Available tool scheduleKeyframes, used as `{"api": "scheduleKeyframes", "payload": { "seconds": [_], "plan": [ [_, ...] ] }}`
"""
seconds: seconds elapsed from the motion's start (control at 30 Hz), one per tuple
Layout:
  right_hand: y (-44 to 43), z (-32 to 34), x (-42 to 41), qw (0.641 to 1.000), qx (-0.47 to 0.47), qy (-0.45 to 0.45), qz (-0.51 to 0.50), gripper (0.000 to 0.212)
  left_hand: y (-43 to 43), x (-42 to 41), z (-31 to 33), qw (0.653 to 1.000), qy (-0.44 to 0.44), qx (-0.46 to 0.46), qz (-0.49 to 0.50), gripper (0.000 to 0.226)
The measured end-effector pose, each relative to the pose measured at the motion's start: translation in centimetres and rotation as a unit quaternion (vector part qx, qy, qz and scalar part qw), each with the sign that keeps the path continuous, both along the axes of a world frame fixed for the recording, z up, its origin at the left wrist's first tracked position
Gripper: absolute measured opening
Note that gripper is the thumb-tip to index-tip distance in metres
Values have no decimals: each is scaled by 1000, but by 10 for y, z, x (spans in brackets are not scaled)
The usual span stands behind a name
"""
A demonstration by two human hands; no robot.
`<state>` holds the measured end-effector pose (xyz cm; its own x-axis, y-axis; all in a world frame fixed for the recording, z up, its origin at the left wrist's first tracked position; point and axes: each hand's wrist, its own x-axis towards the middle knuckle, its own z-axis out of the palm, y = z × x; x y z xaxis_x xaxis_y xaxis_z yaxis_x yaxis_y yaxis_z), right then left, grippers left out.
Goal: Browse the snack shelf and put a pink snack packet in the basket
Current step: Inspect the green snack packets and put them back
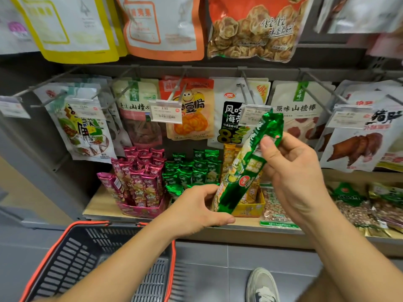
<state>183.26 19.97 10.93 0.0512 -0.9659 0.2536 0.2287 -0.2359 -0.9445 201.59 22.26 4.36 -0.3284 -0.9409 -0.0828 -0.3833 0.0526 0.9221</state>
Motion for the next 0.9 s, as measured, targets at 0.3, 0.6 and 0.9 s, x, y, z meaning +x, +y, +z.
{"api": "scheduleKeyframes", "payload": {
  "seconds": [0.3,0.6,0.9],
  "plan": [
    [-7,3,-16,992,81,-93,-1,15,-6,27,15,998,33,-3,51,52],
    [-11,-1,-43,959,220,134,121,38,-5,62,29,987,-83,-77,116,49],
    [-18,-5,-51,963,200,147,105,20,-10,71,22,957,239,19,164,41]
  ]
}}
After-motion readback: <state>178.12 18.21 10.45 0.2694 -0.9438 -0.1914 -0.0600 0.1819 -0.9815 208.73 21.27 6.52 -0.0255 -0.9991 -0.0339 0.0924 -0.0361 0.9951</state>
